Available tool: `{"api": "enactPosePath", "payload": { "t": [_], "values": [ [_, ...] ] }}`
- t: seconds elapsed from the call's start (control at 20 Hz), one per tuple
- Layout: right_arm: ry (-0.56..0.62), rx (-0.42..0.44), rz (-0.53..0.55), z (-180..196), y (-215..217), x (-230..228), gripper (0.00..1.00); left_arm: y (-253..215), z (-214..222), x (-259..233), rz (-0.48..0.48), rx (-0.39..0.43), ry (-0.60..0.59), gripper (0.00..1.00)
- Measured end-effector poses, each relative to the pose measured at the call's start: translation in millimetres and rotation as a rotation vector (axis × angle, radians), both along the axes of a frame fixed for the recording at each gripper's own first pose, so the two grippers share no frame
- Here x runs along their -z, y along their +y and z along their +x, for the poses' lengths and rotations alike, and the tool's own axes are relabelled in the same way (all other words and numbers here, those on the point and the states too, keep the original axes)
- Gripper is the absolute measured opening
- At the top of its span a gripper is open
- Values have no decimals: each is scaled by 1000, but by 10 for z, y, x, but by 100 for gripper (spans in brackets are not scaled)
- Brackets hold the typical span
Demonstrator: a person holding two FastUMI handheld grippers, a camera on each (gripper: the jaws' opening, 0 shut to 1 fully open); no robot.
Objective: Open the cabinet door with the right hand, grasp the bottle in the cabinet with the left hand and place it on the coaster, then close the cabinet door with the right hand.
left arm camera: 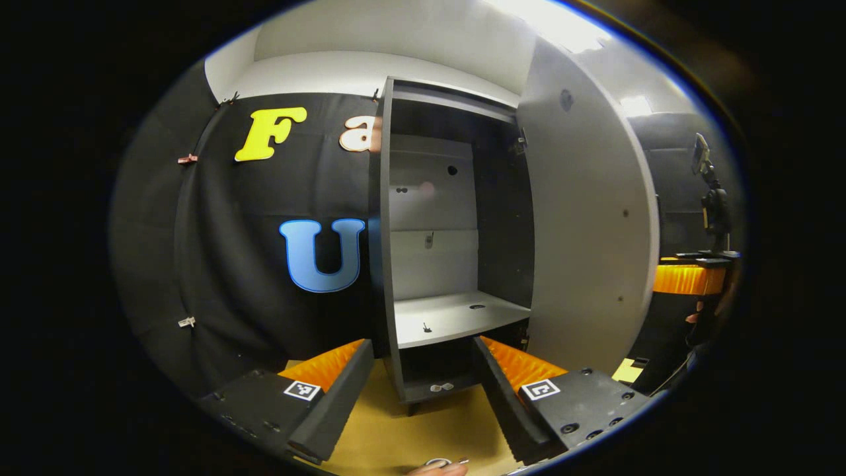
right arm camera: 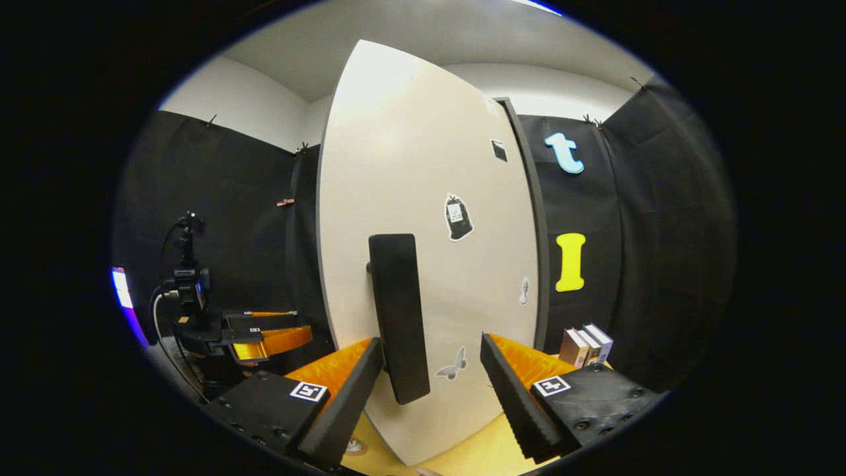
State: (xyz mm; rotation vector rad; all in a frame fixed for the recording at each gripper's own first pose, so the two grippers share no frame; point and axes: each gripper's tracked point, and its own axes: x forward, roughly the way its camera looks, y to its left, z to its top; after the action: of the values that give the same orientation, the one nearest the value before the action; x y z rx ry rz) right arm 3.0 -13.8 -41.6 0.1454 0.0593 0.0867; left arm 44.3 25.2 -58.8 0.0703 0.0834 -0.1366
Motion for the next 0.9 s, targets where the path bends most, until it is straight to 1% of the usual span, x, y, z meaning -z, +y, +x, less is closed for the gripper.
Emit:
{"api": "enactPosePath", "payload": {
  "t": [0.15, 0.2, 0.35, 0.5, 0.6, 0.65, 0.7, 0.75, 0.8, 0.85, 0.9],
  "values": [
    [-21, -25, -3, 81, 281, -75, 97, 75, -52, -78, -11, 23, -14, 94],
    [-24, -29, -11, 82, 292, -80, 97, 86, -73, -98, -14, 28, -18, 92],
    [-27, -31, -37, 42, 297, -102, 98, 89, -117, -118, -4, 27, -21, 92],
    [-29, 16, -78, 34, 103, -102, 98, -14, -247, -65, -36, 27, -16, 92],
    [-10, 70, -124, 48, -103, -27, 97, -99, -277, -49, -67, 19, -6, 96],
    [-2, 96, -147, 63, -198, -4, 97, -153, -261, -75, -75, 20, -9, 94],
    [12, 121, -163, 82, -289, 30, 97, -203, -260, -120, -79, 25, -23, 94],
    [28, 135, -171, 96, -349, 80, 98, -234, -248, -145, -82, 23, -31, 94],
    [38, 147, -168, 107, -407, 107, 97, -257, -241, -157, -81, 16, -30, 92],
    [35, 155, -158, 114, -444, 101, 97, -288, -245, -152, -73, 6, -29, 94],
    [29, 157, -141, 116, -473, 82, 97, -330, -258, -161, -66, -5, -31, 94]
  ]
}}
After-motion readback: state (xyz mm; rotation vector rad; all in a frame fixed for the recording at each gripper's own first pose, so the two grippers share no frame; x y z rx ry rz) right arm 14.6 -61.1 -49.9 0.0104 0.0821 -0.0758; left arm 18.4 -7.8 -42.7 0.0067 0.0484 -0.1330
